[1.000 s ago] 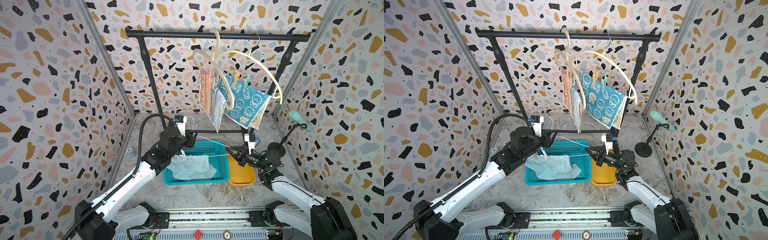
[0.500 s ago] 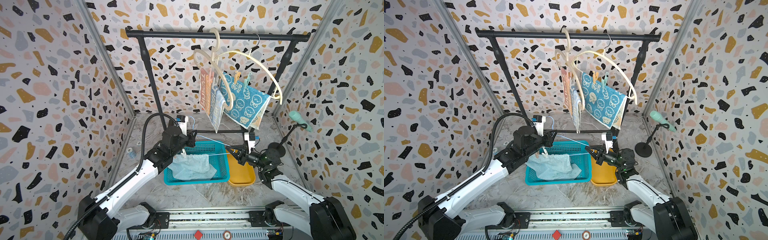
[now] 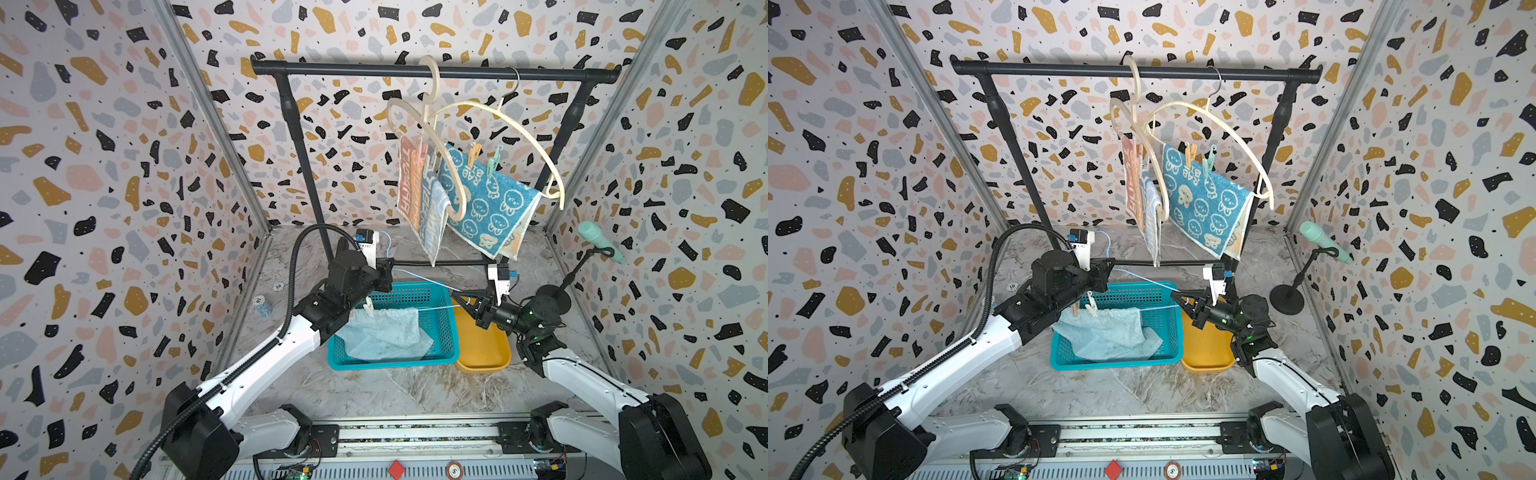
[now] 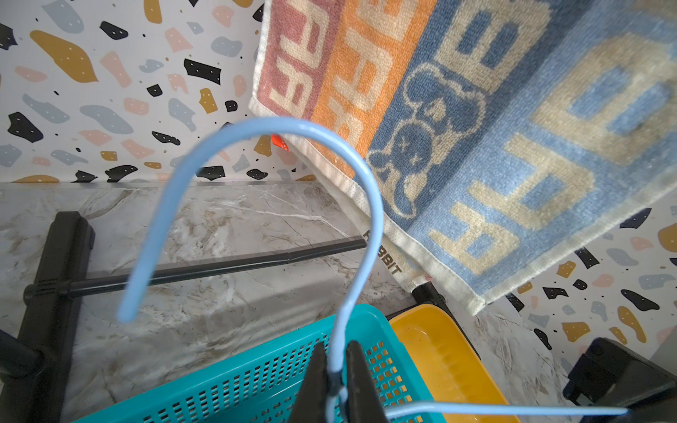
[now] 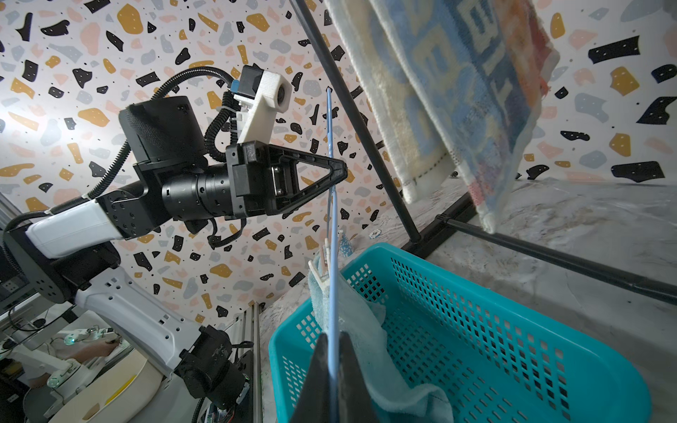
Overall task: Remove the clothespins securing towels to the hanger
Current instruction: Pick up the hanger from the clothesline.
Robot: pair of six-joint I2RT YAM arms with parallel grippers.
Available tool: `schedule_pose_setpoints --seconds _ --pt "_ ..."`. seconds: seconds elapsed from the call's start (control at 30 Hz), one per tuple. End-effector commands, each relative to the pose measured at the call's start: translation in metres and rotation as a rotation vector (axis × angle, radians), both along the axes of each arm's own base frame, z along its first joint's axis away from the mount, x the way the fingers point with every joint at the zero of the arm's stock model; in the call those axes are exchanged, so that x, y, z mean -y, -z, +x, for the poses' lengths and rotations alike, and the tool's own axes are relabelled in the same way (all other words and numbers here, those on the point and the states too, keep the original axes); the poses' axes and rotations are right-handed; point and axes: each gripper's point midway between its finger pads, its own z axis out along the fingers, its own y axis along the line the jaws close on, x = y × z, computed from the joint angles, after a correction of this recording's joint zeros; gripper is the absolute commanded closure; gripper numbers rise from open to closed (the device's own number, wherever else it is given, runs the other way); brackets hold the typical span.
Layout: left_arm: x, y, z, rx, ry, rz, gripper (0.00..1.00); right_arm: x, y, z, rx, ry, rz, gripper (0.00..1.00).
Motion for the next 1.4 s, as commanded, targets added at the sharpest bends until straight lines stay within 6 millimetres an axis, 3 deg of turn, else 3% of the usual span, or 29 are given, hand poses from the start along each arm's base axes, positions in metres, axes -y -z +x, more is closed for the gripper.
schedule_pose_setpoints --seconds 0.0,0.2,0.47,0.67,0.9,1.37 --pt "0.003 -0.021 0.004 0.055 -0.003 -0.036 1.0 -0.001 -0.033 -0.002 0.11 -0.005 0.023 0.7" --pt "0.002 -0.024 0.006 0.071 -0.015 -0.043 1.0 0.002 -0.037 -0.001 0.121 0.025 -0.012 0.49" --pt "0.001 -0.02 0.006 0.078 -0.014 -0.027 1.0 0.027 -0.04 0.014 0.116 0.168 -0.051 0.34" --pt "0.001 -0.022 0.007 0.078 -0.014 -0.006 1.0 0.049 -0.042 0.014 0.127 0.255 -0.066 0.29" --pt "-0.003 -0.023 0.008 0.076 -0.033 0.017 1.0 0.073 -0.058 0.007 0.167 0.328 -0.066 0.23" --pt "-0.005 -0.024 0.006 0.079 -0.037 0.021 1.0 0.073 -0.073 -0.004 0.198 0.304 -0.078 0.21"
